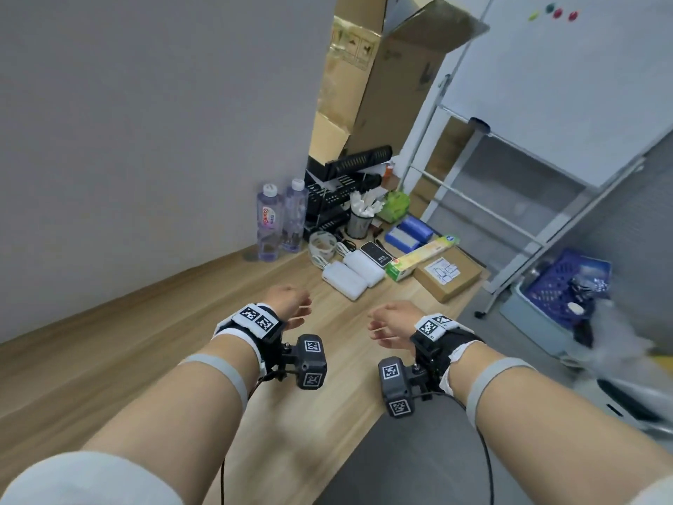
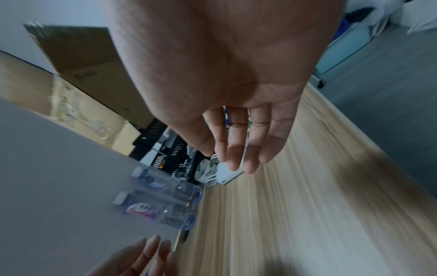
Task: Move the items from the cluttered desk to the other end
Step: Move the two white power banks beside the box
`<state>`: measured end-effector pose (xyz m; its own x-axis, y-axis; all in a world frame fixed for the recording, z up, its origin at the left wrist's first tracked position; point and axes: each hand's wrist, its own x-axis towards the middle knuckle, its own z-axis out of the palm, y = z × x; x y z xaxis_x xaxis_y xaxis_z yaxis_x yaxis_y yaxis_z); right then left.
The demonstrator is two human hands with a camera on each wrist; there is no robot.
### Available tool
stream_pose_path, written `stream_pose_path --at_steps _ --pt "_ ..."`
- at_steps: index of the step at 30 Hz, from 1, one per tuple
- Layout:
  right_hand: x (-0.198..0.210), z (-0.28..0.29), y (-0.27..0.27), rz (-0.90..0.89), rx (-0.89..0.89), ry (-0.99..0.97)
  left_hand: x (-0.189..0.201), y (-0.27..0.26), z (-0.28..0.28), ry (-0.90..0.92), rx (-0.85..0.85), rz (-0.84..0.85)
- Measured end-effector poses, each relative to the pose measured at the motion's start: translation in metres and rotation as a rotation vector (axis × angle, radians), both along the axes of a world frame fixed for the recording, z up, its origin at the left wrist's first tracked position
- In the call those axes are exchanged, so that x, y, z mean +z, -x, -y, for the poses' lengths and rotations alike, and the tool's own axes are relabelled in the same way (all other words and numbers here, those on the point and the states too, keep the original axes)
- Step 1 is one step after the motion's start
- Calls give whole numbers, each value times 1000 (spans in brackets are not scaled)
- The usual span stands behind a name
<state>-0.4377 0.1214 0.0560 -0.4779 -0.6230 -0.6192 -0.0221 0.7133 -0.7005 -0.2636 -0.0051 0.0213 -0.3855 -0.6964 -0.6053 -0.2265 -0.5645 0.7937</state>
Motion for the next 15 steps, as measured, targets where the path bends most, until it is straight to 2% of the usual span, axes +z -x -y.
stream_pose_path --at_steps 4,10,12,15 --pt "-20 42 33 -45 1 -76 -36 41 29 -119 -37 -6" --pt "-37 89 70 -63 54 -132 -52 77 59 -256 -108 74" --pt "-43 105 84 -126 114 -149 -55 86 69 -249 -88 86" --pt "-68 134 110 -307 314 -212 -63 100 81 -253 -53 96"
